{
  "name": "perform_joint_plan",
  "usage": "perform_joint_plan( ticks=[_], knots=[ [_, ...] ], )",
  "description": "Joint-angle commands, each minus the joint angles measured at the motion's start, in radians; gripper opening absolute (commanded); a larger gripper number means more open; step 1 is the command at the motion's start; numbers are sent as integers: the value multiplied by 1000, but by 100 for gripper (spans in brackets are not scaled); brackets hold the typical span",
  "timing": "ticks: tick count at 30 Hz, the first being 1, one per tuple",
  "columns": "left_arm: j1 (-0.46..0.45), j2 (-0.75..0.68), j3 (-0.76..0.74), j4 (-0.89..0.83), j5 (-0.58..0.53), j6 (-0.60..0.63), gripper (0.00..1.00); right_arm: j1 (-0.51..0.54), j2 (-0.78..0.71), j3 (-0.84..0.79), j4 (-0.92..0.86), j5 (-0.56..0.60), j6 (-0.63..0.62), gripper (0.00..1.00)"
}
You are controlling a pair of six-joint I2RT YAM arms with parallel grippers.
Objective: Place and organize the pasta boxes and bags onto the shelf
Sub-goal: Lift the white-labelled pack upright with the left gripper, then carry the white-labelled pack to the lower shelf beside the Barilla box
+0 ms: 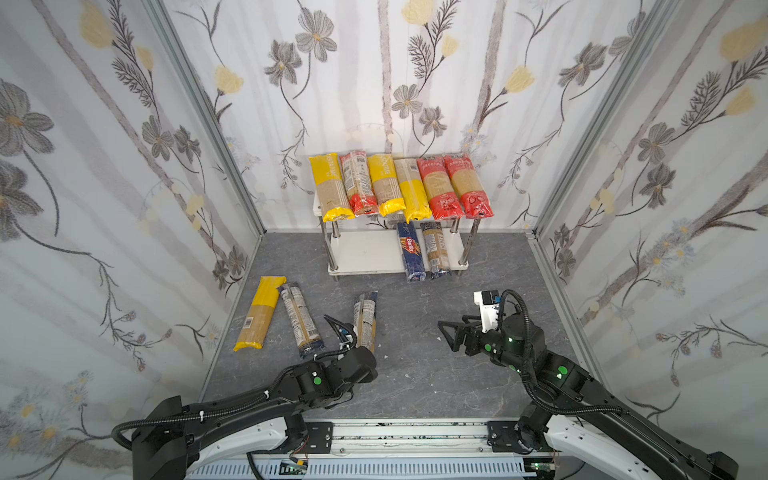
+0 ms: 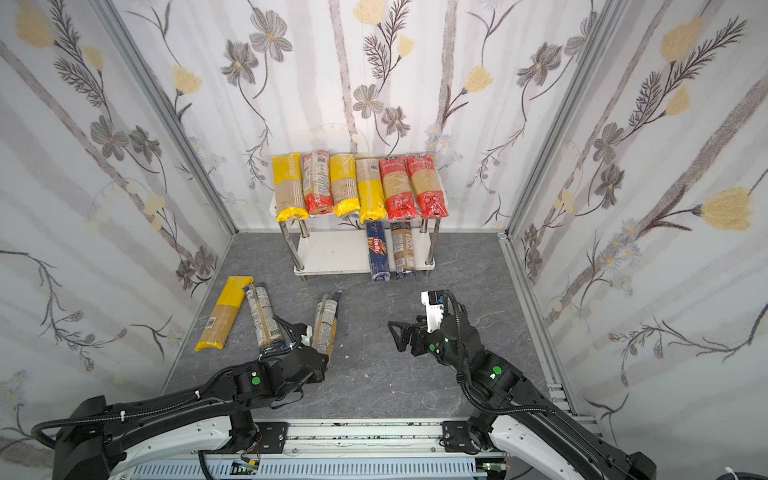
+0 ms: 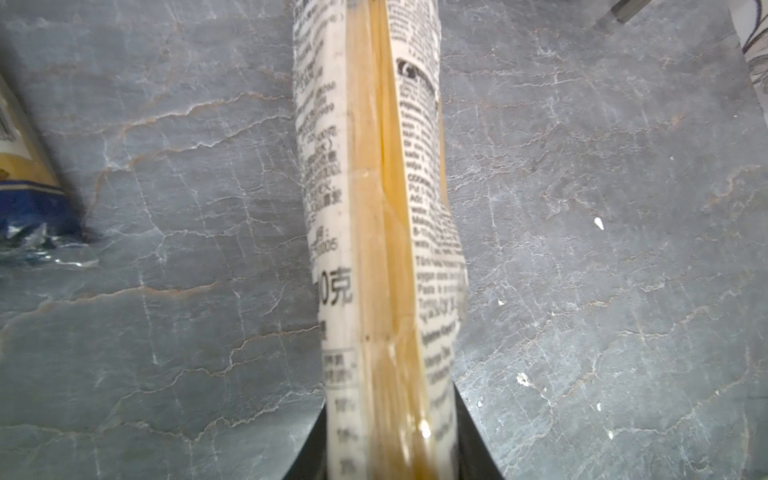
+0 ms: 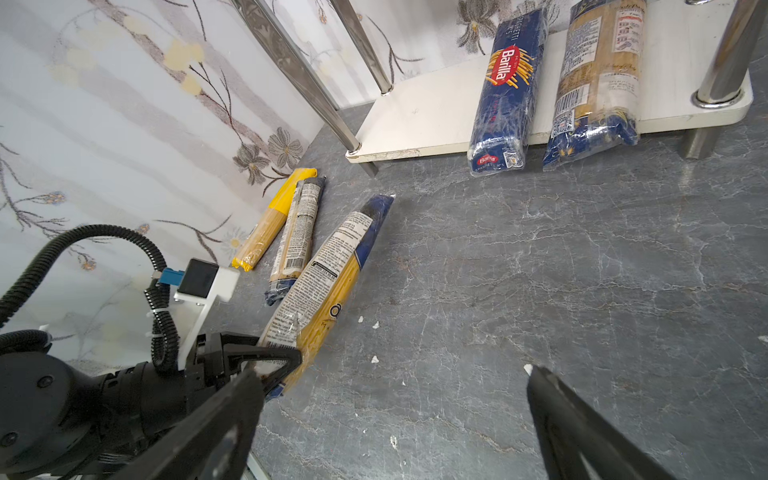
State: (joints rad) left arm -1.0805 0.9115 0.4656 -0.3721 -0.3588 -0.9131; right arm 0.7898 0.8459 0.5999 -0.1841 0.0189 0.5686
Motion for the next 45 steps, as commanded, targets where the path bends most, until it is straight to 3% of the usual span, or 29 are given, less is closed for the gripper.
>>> perform_joint_plan(
  ticks=[1,6,13,24,35,45],
  knots=[
    [-1,-16,33,70,-93,54,0,2,13,17,17,23,10,100],
    [1,21,88,72,-150,92,0,3,28,31,17,31,3,100],
    [61,221,236,87,-200,217,0,2,32,35,18,43,-11,100],
    [287,486,430,281,-26,406,0,-34,33,71,-56,60,-72,100],
    [373,759,619,329,42,465,0,-106,54,106,-81,37,-135,100],
    [448,913,747,330,123,462,0,-175,61,114,-105,7,-172,100]
  ],
)
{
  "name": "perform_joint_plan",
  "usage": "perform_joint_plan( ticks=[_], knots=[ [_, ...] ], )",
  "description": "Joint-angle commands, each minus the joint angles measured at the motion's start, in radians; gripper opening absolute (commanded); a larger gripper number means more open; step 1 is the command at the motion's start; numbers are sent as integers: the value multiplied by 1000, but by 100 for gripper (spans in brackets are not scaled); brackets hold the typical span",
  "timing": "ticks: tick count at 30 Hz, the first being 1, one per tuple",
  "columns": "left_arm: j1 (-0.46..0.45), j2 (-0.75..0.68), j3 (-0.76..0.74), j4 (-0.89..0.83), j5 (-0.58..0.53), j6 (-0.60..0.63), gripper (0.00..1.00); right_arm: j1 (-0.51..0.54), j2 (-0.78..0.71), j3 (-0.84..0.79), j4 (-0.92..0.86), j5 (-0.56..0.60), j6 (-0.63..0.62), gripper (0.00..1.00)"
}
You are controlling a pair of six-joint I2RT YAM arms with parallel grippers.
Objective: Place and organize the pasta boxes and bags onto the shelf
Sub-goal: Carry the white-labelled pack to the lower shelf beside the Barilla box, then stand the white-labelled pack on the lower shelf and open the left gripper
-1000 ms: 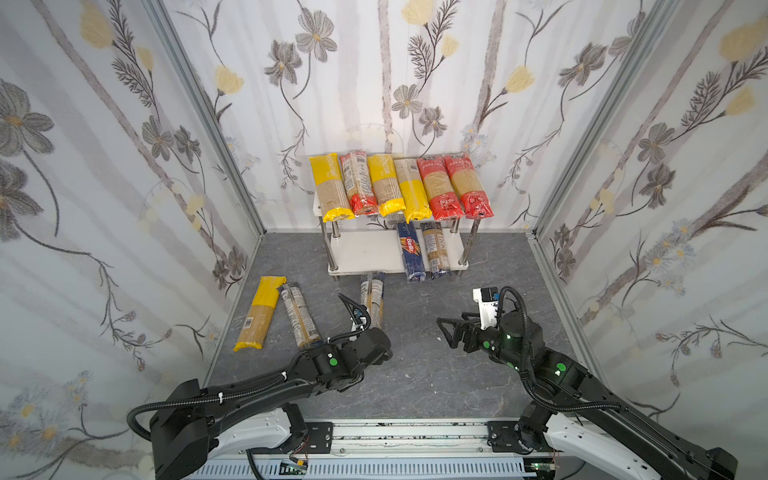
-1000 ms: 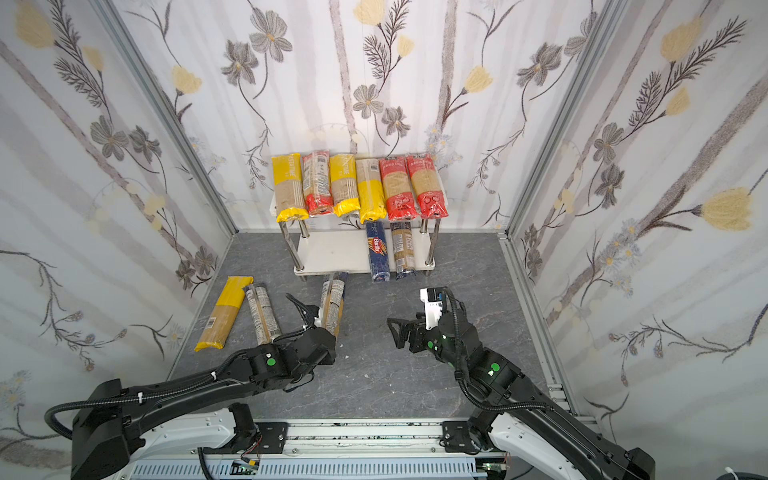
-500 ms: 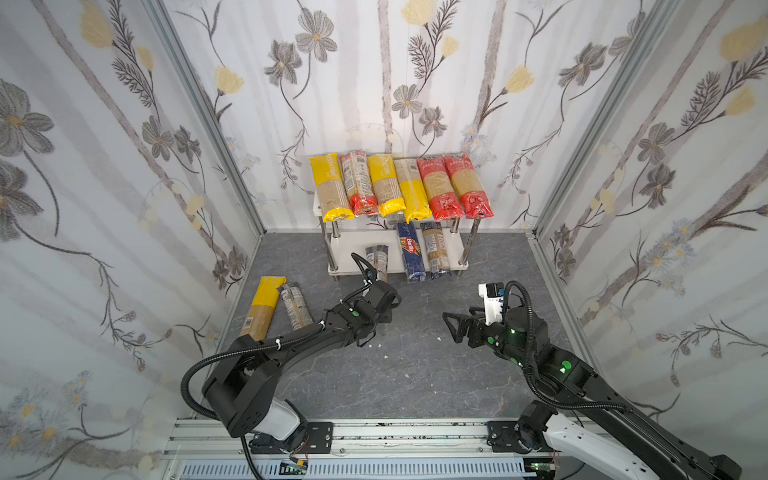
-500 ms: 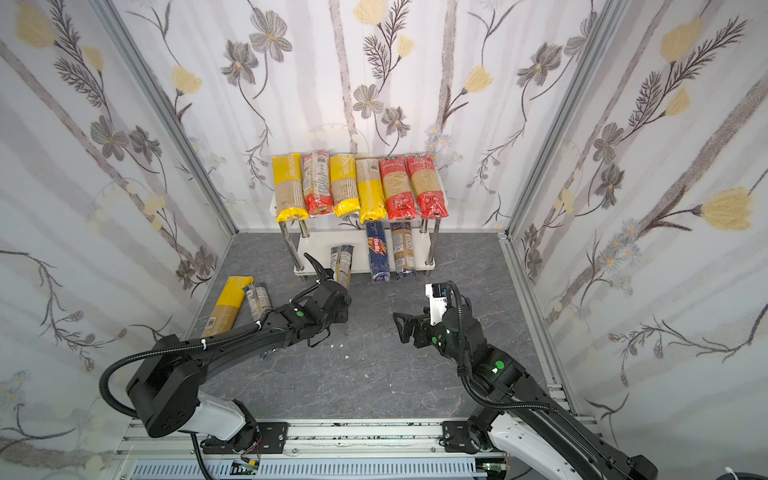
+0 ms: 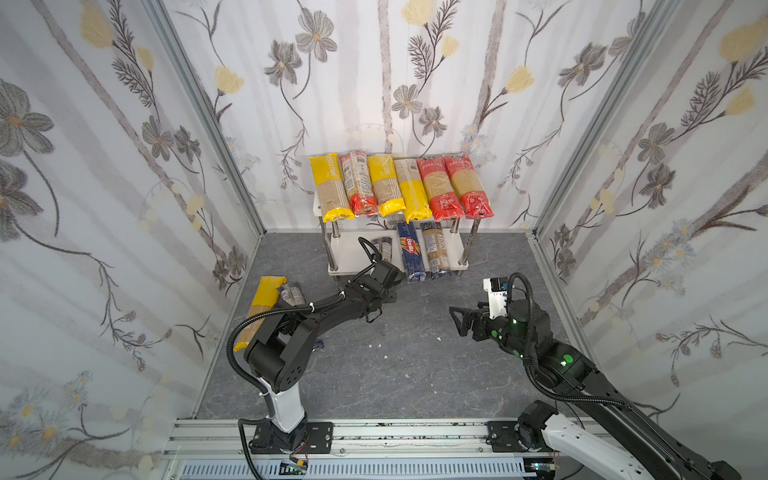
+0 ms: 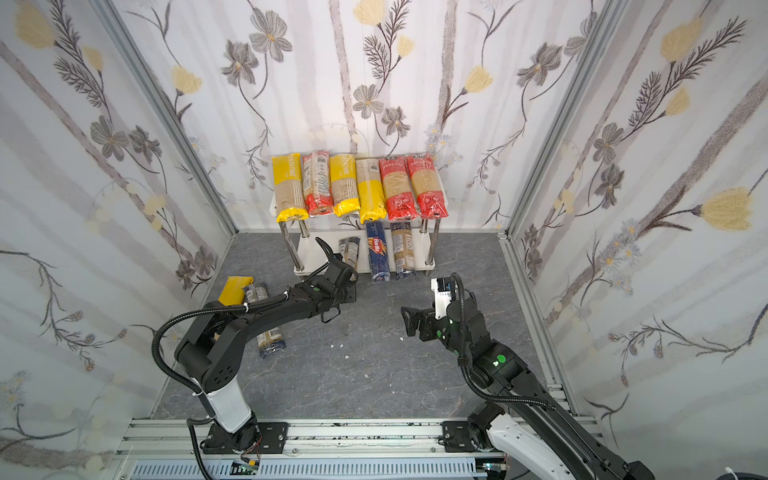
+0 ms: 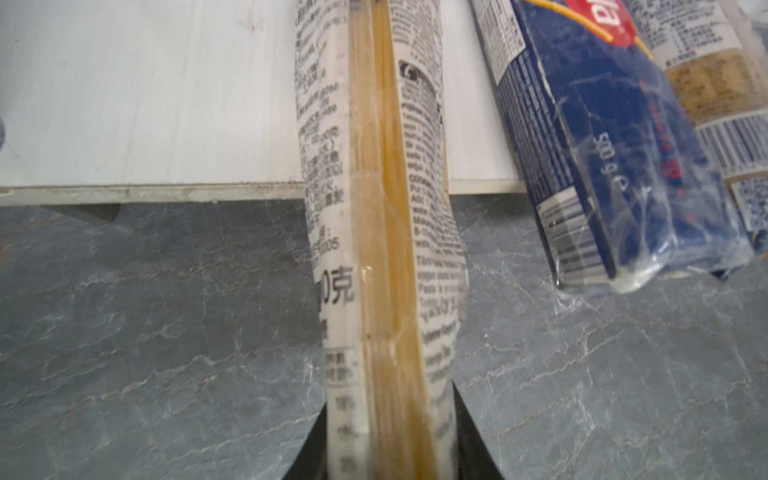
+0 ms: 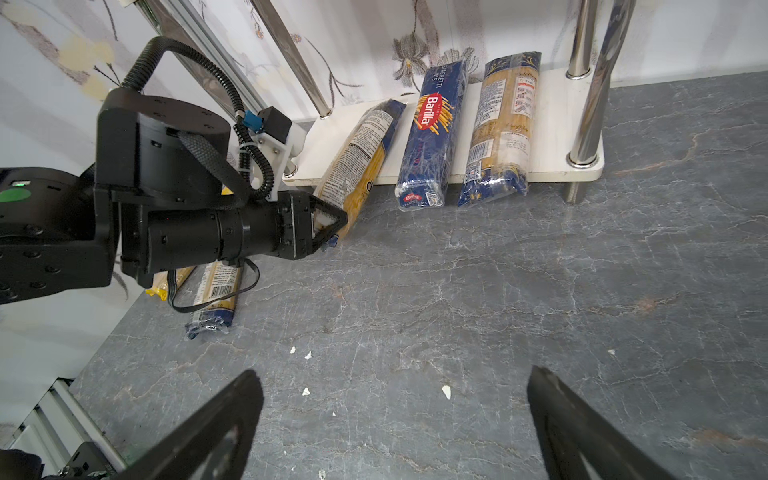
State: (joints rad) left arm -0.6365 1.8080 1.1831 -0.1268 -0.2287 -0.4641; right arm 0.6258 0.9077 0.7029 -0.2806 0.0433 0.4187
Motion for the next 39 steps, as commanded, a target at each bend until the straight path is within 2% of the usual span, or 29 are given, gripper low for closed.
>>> perform_joint_plan(
  ticks=[1,4,7,11,14,16,17,22,30,35,39],
  knots=[
    [5,27,43,85,-9,14,0,-20,-1,9,-12,-18,-26,100],
    [13,58,81,85,4,17,0,-39,-3,8,-15,-28,-33,100],
    [14,88,104,85,25,14,9,-57,-3,8,-18,-41,-38,100],
    [14,109,144,85,40,3,41,-73,-7,10,-26,-48,-44,100],
    [15,101,136,81,28,-1,69,-80,-17,9,-32,-53,-45,100],
    [14,76,118,84,17,-9,81,-83,-28,7,-37,-54,-45,100],
    [15,60,95,82,14,-11,83,-83,-33,5,-40,-55,-43,100],
    [5,-62,-15,82,-4,-27,88,-84,-55,-8,-47,-71,-32,100],
    [-39,-405,-315,35,-58,-121,91,-72,-81,-28,-27,-122,14,100],
    [-45,-646,-474,-130,-154,-239,92,-9,-71,-31,-16,-94,41,100],
    [-43,-817,-573,-283,-238,-365,95,89,-38,-43,24,-55,86,100]
  ],
)
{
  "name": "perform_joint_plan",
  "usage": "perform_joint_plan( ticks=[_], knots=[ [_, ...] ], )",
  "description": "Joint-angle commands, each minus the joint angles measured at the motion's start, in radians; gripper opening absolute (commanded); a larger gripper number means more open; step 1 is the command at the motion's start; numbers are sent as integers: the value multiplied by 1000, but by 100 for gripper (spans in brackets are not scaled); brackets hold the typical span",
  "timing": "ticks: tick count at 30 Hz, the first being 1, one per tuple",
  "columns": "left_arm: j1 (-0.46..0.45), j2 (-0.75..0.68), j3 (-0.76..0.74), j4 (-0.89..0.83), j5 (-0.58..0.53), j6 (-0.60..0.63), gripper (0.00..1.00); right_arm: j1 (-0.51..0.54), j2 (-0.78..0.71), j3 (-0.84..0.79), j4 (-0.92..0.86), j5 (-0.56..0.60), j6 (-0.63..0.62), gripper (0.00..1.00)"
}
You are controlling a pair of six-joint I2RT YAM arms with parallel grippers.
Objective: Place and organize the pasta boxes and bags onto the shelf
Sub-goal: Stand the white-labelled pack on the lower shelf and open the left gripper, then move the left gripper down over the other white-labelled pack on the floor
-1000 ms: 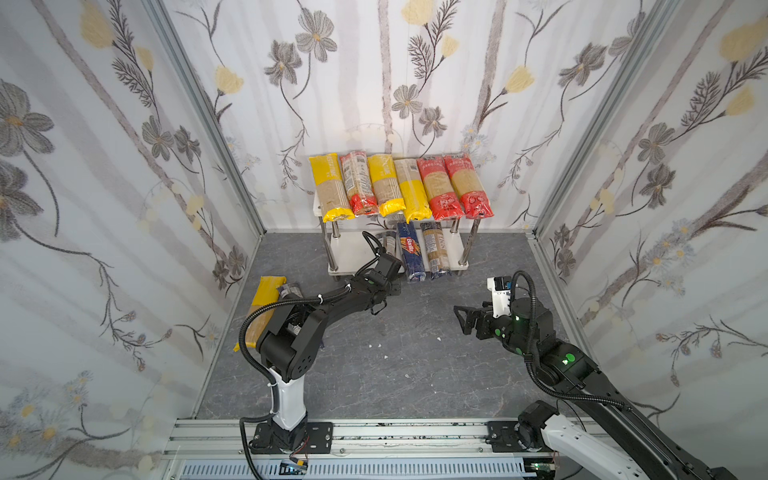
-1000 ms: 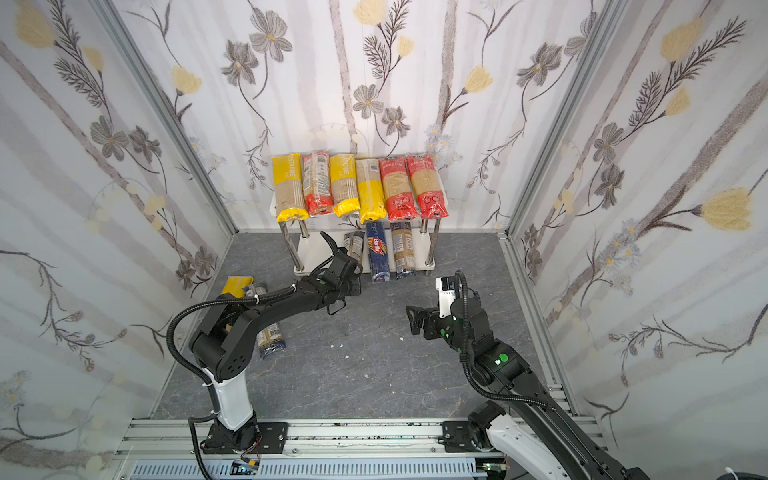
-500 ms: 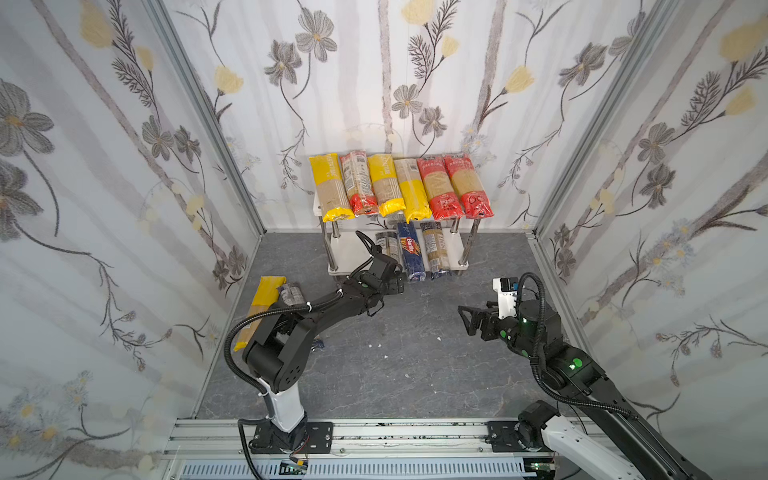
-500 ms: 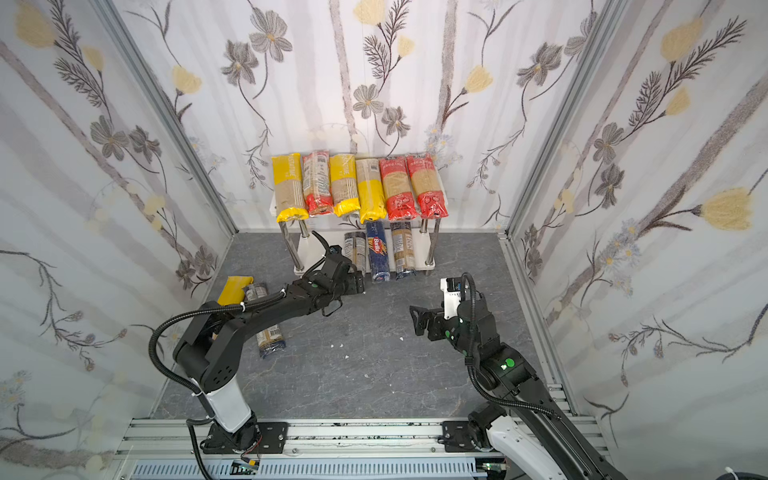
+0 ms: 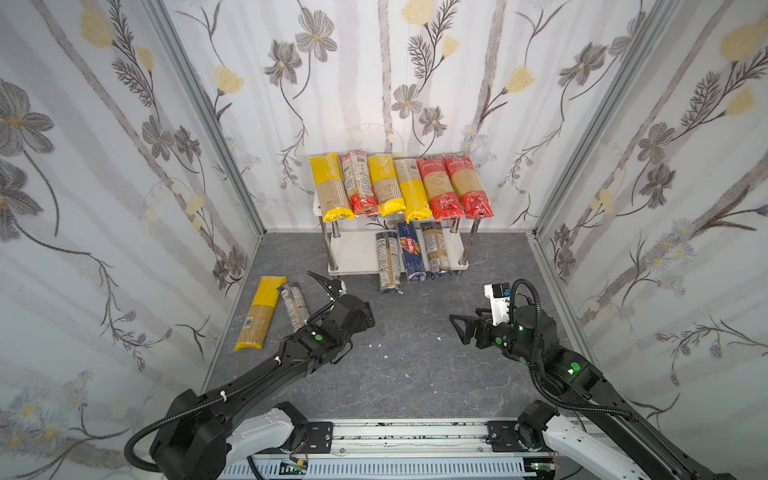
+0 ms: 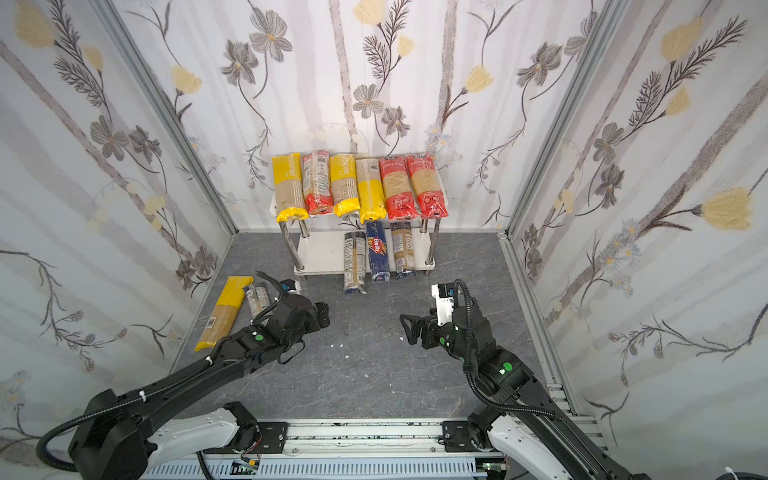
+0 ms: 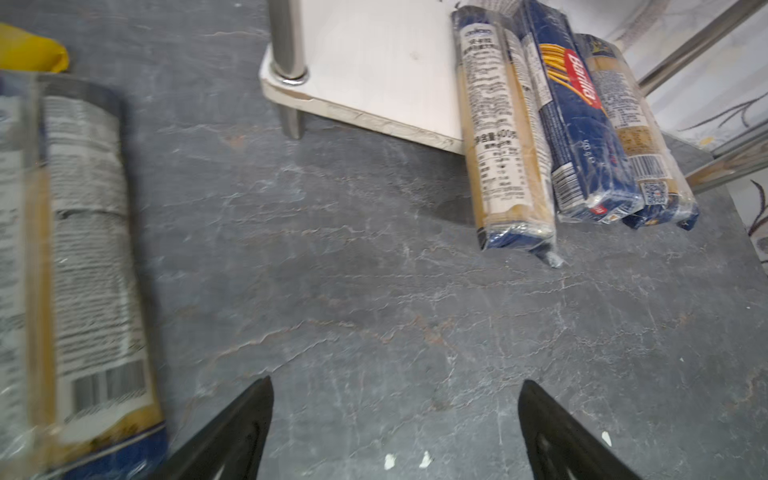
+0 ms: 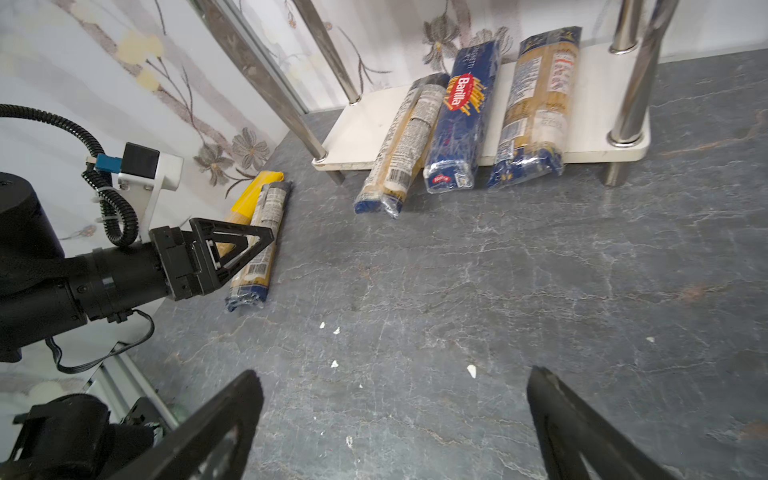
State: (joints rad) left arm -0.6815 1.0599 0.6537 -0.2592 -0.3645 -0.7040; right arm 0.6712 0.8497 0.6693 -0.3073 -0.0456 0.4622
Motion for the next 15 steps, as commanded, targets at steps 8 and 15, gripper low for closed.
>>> perform_joint_plan(
  ticks=[8,15],
  knots=[
    [21,-225,-164,-314,-153,-275,100,321,181,-21,228,89,152,100],
    [83,-227,-206,-335,-207,-353,100,437,354,64,276,75,172,100]
  ],
)
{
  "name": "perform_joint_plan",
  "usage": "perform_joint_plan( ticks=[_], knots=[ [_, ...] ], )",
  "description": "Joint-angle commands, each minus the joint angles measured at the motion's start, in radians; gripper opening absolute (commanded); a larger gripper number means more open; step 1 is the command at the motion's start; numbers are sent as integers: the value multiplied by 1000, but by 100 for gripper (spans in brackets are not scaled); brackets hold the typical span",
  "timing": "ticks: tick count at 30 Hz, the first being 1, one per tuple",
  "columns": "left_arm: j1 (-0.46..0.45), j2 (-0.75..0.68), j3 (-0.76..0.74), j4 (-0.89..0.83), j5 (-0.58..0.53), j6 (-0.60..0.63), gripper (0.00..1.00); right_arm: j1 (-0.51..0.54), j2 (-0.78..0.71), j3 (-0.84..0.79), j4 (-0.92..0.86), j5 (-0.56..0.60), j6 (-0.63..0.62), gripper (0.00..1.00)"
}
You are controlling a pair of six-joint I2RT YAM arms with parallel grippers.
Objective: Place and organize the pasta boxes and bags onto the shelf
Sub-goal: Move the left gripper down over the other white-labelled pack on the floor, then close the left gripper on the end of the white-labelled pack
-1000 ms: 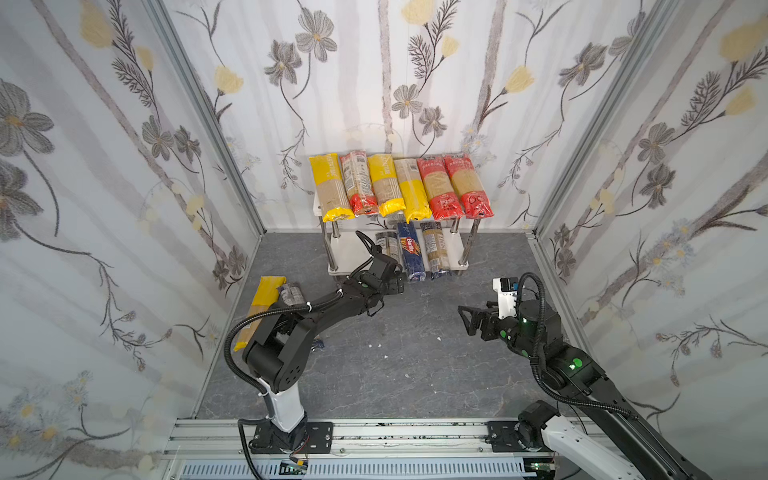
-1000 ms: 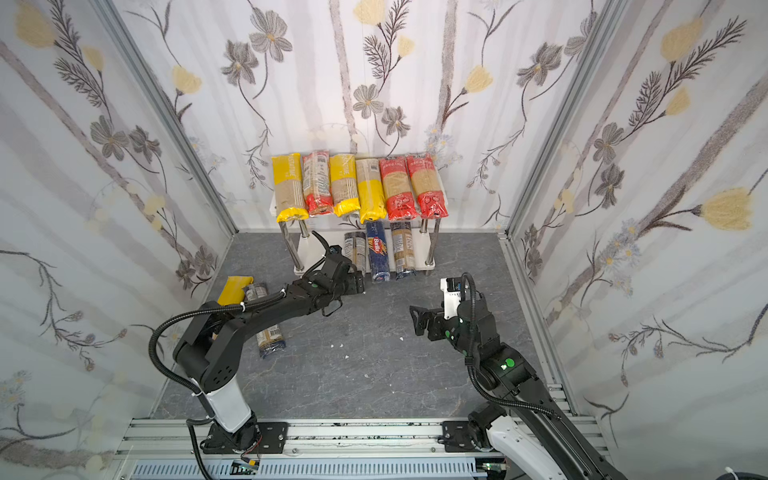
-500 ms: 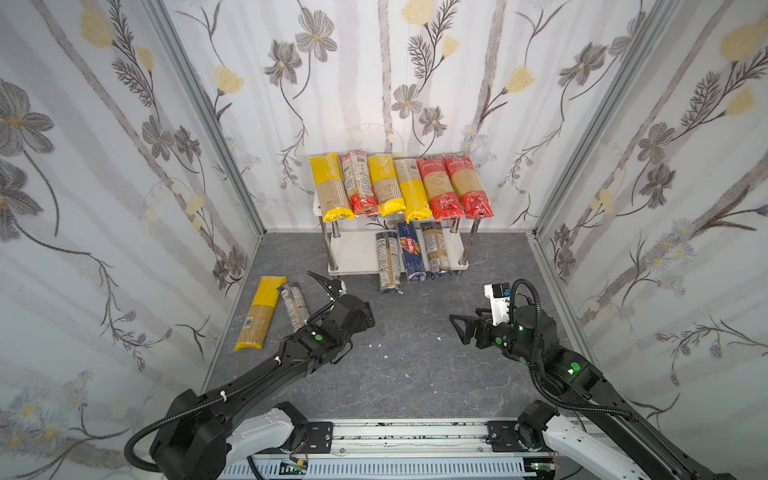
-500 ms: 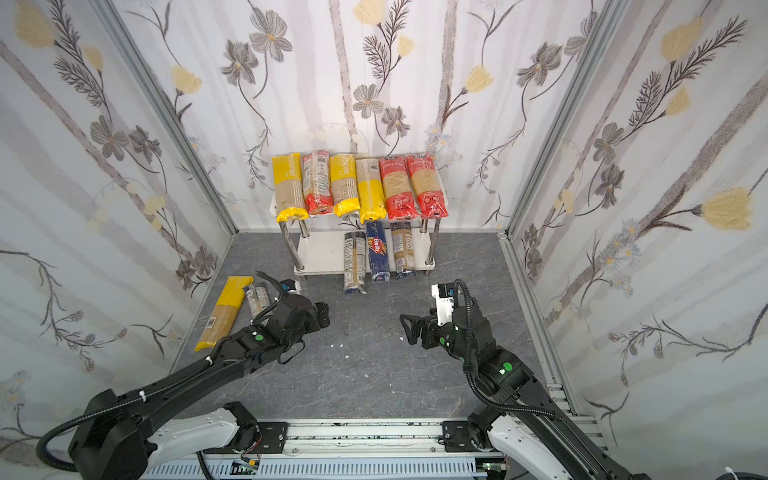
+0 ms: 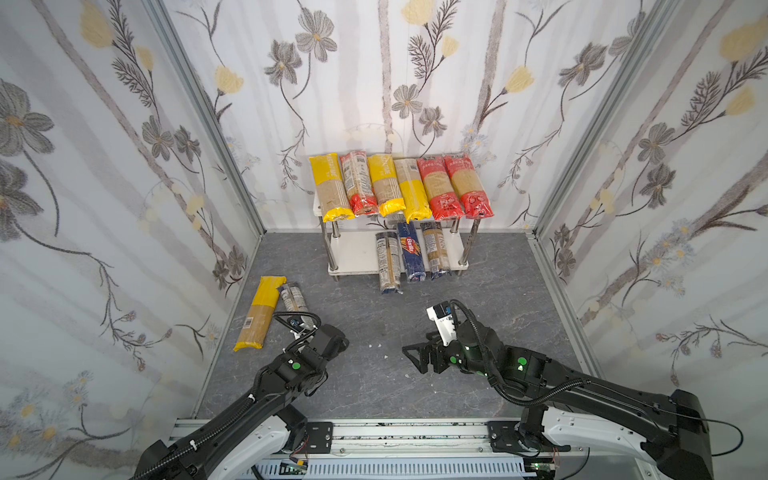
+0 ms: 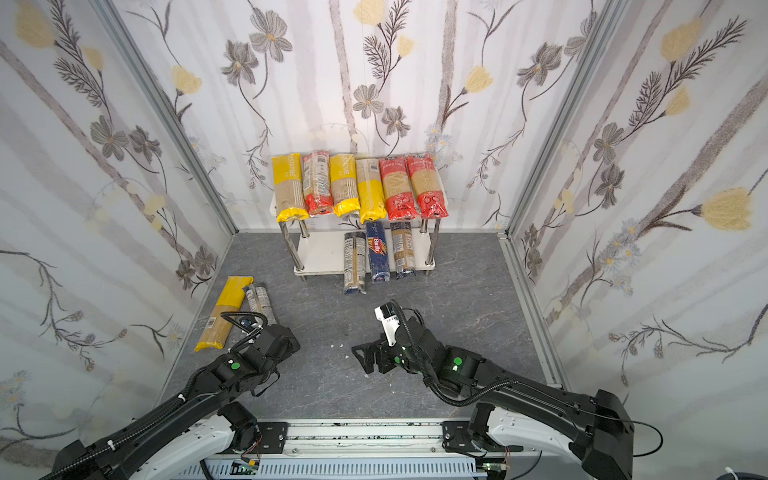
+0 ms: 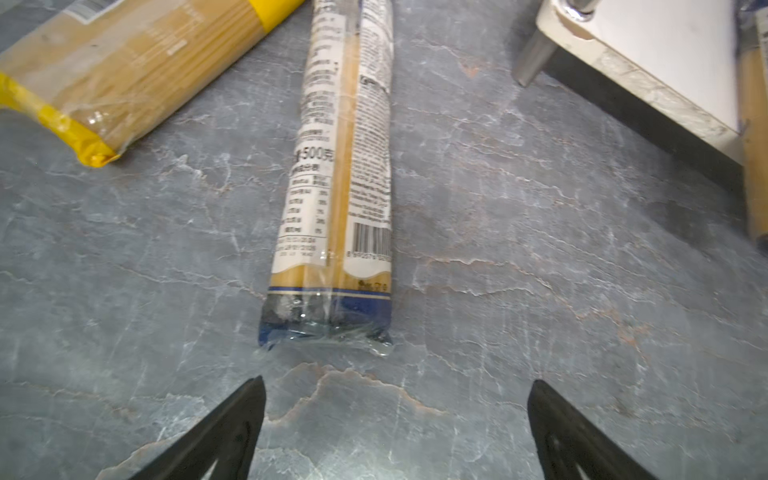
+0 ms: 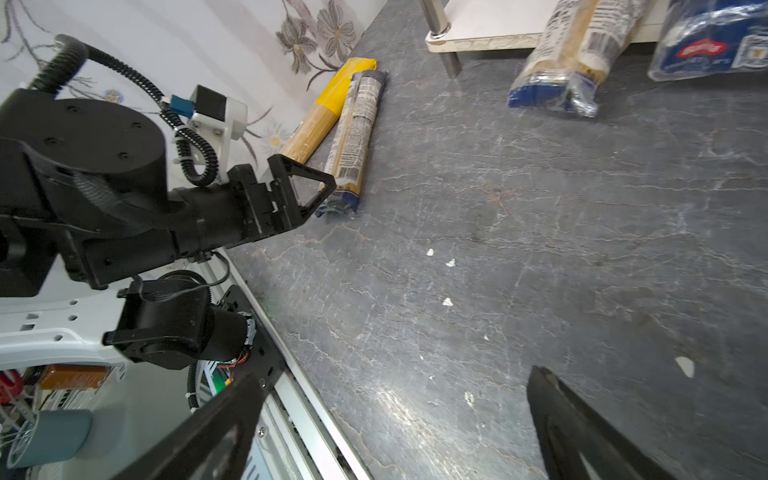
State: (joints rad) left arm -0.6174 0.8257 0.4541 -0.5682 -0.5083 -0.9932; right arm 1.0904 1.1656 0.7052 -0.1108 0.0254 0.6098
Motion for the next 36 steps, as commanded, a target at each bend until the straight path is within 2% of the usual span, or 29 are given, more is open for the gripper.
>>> perform_joint_plan(
  ticks=[1,8,13,24,36],
  knots=[
    [27,14,-4,-27,-74,-65,100,22,46,32,89,2,25,100],
    [106,82,-10,3,-92,-72,100,22,33,30,97,9,6,100],
    [181,138,-29,91,-32,-10,100,9,13,22,97,22,-20,100],
    [301,313,10,241,60,134,100,-109,-22,-19,105,-73,-61,100],
    [323,499,74,289,117,169,100,-211,-34,-54,114,-143,-94,100]
  ],
)
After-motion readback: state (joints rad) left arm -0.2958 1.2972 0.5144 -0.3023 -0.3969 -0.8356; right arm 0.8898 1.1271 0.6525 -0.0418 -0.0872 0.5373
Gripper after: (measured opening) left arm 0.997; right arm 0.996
